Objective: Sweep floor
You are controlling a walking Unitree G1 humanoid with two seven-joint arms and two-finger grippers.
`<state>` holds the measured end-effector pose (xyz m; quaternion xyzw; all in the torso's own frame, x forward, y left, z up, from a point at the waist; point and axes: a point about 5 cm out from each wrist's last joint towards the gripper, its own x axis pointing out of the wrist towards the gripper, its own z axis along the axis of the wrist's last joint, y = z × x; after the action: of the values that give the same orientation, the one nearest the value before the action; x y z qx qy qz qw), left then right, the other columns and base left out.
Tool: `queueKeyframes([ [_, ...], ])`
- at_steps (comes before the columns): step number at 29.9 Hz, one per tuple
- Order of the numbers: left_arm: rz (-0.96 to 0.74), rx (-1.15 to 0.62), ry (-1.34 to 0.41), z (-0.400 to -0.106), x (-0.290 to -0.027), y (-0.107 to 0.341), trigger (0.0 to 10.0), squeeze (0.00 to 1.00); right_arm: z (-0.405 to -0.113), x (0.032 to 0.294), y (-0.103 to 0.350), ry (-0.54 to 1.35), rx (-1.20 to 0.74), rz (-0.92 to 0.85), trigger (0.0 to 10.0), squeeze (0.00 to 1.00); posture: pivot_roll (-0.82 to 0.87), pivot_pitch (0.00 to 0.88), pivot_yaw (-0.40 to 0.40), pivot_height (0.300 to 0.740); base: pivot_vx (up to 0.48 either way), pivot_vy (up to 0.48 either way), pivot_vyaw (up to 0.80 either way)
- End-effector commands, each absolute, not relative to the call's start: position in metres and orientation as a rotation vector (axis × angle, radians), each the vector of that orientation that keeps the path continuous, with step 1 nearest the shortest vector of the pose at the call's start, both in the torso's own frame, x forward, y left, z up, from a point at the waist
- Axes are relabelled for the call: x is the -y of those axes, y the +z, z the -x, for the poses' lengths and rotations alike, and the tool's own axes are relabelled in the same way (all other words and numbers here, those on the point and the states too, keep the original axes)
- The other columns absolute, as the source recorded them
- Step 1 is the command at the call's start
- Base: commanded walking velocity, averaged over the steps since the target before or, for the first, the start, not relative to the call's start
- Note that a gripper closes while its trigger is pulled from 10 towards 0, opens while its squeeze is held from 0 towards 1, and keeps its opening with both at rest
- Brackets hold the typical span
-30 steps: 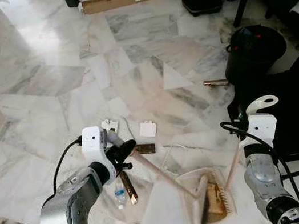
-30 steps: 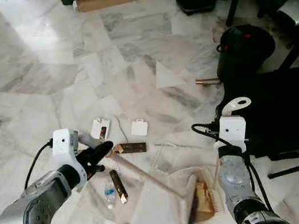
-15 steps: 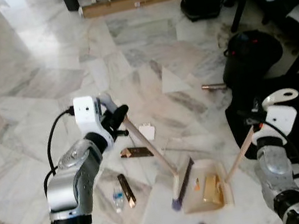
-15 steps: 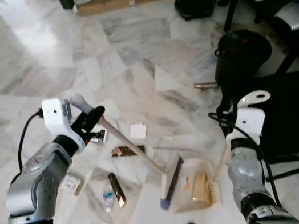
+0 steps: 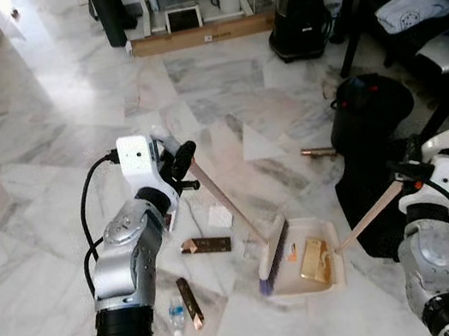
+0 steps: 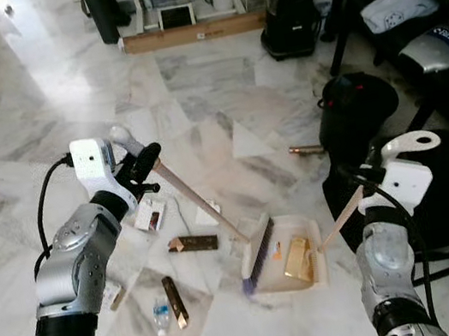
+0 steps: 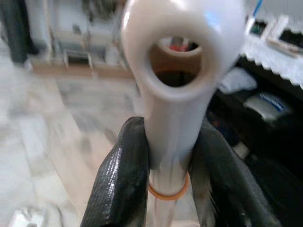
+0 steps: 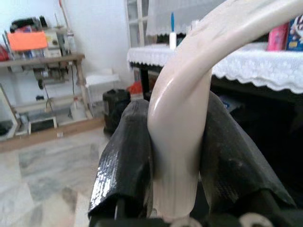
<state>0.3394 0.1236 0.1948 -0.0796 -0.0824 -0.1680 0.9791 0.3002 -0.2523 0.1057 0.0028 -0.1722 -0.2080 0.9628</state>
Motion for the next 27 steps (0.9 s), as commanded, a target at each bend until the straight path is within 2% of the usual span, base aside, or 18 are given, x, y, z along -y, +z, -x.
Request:
queueKeyframes([
  [1, 0.084, 0.240, -0.283, -0.339, -0.126, 0.197, 10.0, 0.00, -0.299, 0.253, 0.118, -0.428, 0.409, -0.007, 10.0, 0.00, 0.09, 0.042, -0.032, 0.740, 0.000, 0.000, 0.00],
  [7, 0.004, 0.338, -0.230, -0.337, -0.126, 0.200, 10.0, 0.00, -0.294, 0.247, 0.120, -0.408, 0.415, -0.017, 10.0, 0.00, 0.08, 0.035, -0.023, 0.740, 0.000, 0.000, 0.00],
  [15, -0.022, 0.422, -0.179, -0.338, -0.135, 0.213, 10.0, 0.00, -0.287, 0.246, 0.117, -0.427, 0.400, -0.029, 10.0, 0.00, 0.09, 0.021, -0.014, 0.740, 0.000, 0.000, 0.00],
  [21, -0.080, 0.399, -0.147, -0.340, -0.138, 0.199, 10.0, 0.00, -0.286, 0.244, 0.121, -0.424, 0.400, -0.029, 10.0, 0.00, 0.08, 0.010, -0.014, 0.740, 0.000, 0.000, 0.00],
  [24, -0.156, 0.359, -0.147, -0.330, -0.139, 0.171, 10.0, 0.00, -0.283, 0.240, 0.123, -0.422, 0.393, -0.020, 10.0, 0.00, 0.07, 0.000, -0.026, 0.740, 0.000, 0.000, 0.00],
  [27, -0.171, 0.355, -0.154, -0.328, -0.138, 0.167, 10.0, 0.00, -0.282, 0.240, 0.123, -0.421, 0.393, -0.023, 10.0, 0.00, 0.07, 0.000, -0.028, 0.740, 0.000, 0.000, 0.00],
])
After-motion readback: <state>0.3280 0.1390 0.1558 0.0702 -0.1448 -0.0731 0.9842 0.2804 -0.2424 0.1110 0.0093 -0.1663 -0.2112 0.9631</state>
